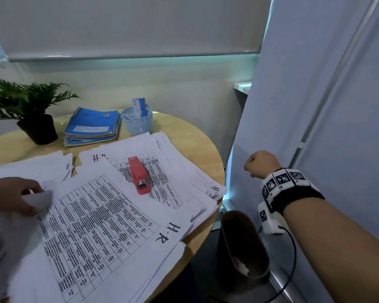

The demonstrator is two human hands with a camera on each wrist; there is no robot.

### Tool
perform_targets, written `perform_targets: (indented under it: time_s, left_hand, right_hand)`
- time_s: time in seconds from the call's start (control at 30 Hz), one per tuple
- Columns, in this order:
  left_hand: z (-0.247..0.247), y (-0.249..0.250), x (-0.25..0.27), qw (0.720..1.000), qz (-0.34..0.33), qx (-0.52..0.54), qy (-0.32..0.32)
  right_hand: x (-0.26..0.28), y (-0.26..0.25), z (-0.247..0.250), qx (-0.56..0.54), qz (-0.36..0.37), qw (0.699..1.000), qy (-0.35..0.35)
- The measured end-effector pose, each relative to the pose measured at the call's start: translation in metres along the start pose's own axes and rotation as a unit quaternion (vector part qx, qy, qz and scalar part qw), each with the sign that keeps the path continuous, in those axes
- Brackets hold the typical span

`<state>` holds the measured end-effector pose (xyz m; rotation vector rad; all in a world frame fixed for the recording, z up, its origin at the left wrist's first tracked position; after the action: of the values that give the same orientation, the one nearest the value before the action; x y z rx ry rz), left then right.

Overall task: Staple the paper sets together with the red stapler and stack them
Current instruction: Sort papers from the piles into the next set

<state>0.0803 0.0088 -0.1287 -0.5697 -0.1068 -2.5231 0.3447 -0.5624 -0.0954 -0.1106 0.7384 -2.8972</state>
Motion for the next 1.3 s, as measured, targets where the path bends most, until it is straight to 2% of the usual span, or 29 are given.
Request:
perform_targets:
  time_s: [0.1,0.27,0.37,0.5,0.57,0.8,0.87,0.9,0.97,1.07,1.17,1.3]
  left_hand:
    - [0.014,0.032,0.033,0.999,-0.021,0.005,0.032]
    - [0.026,0.063,0.069,0.994,-0.026,-0.107,-0.001]
    - [0.026,0.068,0.071,0.994,-0.041,-0.105,-0.010]
    - [0.027,0.070,0.076,0.993,-0.062,-0.104,-0.013]
    - [0.027,0.072,0.076,0.991,-0.084,-0.099,-0.010]
    - [0.022,0.072,0.077,0.991,-0.128,-0.046,-0.002]
    - [0.022,0.074,0.077,0.990,-0.134,-0.036,-0.005]
    - [0.022,0.075,0.076,0.990,-0.134,-0.037,-0.007]
    - [0.022,0.077,0.076,0.991,-0.126,-0.052,-0.010]
    - [0.024,0.081,0.079,0.988,-0.127,-0.084,-0.005]
    - [0.024,0.086,0.083,0.984,-0.144,-0.103,0.007]
    - [0.022,0.089,0.087,0.980,-0.159,-0.115,0.006]
  right_hand:
    - [0.010,-0.052,0.005,0.017,0.057,0.998,-0.030]
    - [0.037,-0.151,-0.004,-0.007,0.132,0.986,-0.103]
    - [0.050,-0.205,-0.025,-0.006,0.168,0.975,-0.144]
    - [0.070,-0.256,-0.062,0.081,0.197,0.950,-0.227]
    - [0.079,-0.272,-0.082,0.132,0.207,0.935,-0.254]
    - [0.090,-0.300,-0.124,0.238,0.193,0.927,-0.215]
    - [0.091,-0.304,-0.132,0.220,0.198,0.933,-0.204]
    - [0.094,-0.305,-0.135,0.200,0.195,0.935,-0.221]
    - [0.103,-0.309,-0.142,0.182,0.203,0.926,-0.262]
    - [0.119,-0.324,-0.151,0.186,0.259,0.904,-0.285]
    - [0.123,-0.337,-0.169,0.213,0.283,0.890,-0.288]
    - [0.118,-0.346,-0.182,0.223,0.280,0.896,-0.262]
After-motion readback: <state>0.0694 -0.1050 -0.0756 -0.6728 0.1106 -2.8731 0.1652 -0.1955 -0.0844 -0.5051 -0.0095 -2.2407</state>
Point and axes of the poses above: each hand's wrist, its own x-axis away from the middle knuckle, its own z-axis out of the back of the hand, y = z × x, the point moved 6 cm from there along -x, towards the middle knuckle, and after that the axes turned 2 degrees about z, right-handed, at the moved point
